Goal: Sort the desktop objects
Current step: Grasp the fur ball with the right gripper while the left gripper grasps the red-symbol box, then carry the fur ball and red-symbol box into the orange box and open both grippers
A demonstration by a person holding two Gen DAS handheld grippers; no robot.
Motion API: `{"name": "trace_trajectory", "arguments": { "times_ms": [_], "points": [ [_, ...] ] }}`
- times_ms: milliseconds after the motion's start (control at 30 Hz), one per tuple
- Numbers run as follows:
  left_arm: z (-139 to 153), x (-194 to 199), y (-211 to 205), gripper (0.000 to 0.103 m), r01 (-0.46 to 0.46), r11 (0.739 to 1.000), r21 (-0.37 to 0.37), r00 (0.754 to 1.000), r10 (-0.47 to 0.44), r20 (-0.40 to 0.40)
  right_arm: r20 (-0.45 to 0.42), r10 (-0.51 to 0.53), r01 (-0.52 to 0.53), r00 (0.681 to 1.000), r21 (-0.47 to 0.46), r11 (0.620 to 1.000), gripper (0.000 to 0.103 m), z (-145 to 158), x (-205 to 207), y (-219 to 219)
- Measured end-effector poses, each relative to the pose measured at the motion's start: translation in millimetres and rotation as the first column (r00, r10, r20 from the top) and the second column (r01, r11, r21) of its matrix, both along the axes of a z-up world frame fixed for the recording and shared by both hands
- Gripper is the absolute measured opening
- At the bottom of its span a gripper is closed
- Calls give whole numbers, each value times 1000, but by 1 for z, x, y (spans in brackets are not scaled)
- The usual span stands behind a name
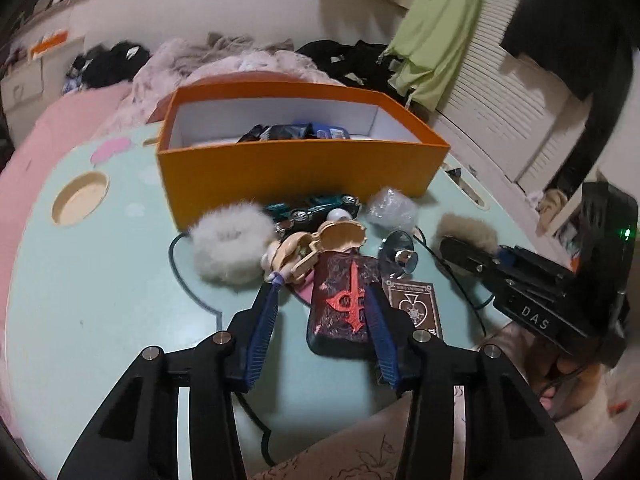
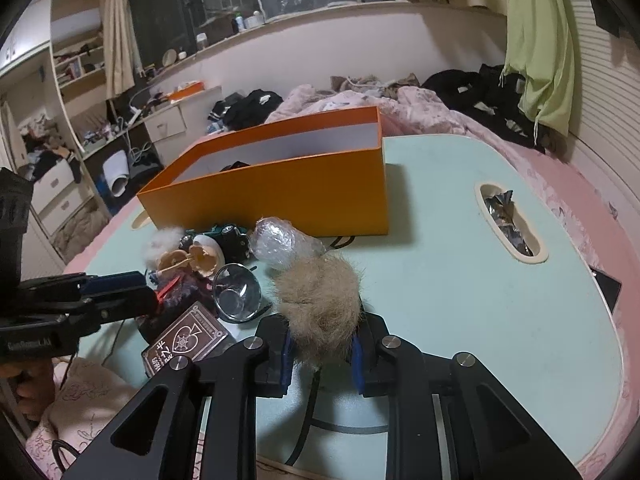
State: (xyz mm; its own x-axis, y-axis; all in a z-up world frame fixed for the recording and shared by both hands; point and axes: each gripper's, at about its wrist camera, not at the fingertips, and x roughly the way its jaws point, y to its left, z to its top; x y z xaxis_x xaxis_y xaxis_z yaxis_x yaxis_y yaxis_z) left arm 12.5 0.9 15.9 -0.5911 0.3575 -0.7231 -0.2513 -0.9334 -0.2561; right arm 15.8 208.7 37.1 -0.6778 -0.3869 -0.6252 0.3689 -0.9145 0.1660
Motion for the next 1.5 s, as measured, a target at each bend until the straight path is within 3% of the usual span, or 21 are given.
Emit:
{"name": "trace_trajectory", "arguments": {
  "times_ms": [133,300,600,733,800,833,867,1033,1167,1200,1300,1400,1500],
  "points": [
    [2,11,13,46,42,998,-44,999,-43,-21,2,5,-5,1000,6,1000,23,-1,1,-2],
    [5,1,20,46,46,999,-28,999,-46,-5,8,3,-3,1000,-2,1000,23,-2,0,-1],
    [13,-5,30,56,39,998,-50,999,-37,26,16,3,-2,1000,-4,1000,23,-4,1,-1],
    [0,-17,35,62,39,998,-51,995,-34,97,18,2,-2,1000,-6,1000,23,-5,2,0],
    [-5,-19,27,55,44,998,33,993,-48,110,18,2,-1,1000,-7,1000,23,-5,2,0],
    [-4,-18,21,43,36,997,63,993,-43,110,20,1,-1,1000,-10,1000,23,-5,2,1],
    [-4,-16,16,43,11,998,58,994,-18,109,21,0,0,1000,-14,1000,23,-6,2,1],
    [-6,5,-4,43,-4,1000,24,999,3,48,28,0,0,1000,-6,1000,23,-8,3,-1],
    [-5,16,3,42,-11,994,-108,1000,11,-1,4,3,-3,1000,-3,1000,23,-5,8,-2],
    [-4,20,5,42,0,994,-111,1000,-1,-11,-18,4,-4,1000,-6,1000,23,-1,10,-2],
    [14,28,-2,42,15,999,-39,998,-17,-59,-112,25,-25,993,3,1000,23,20,19,-4],
    [48,29,-12,42,3,1000,27,992,0,-127,-138,61,-62,989,-3,998,23,44,14,-15],
    [85,17,-17,42,-16,999,36,981,23,-193,-175,75,-71,982,30,997,23,70,-6,-33]
  ]
}}
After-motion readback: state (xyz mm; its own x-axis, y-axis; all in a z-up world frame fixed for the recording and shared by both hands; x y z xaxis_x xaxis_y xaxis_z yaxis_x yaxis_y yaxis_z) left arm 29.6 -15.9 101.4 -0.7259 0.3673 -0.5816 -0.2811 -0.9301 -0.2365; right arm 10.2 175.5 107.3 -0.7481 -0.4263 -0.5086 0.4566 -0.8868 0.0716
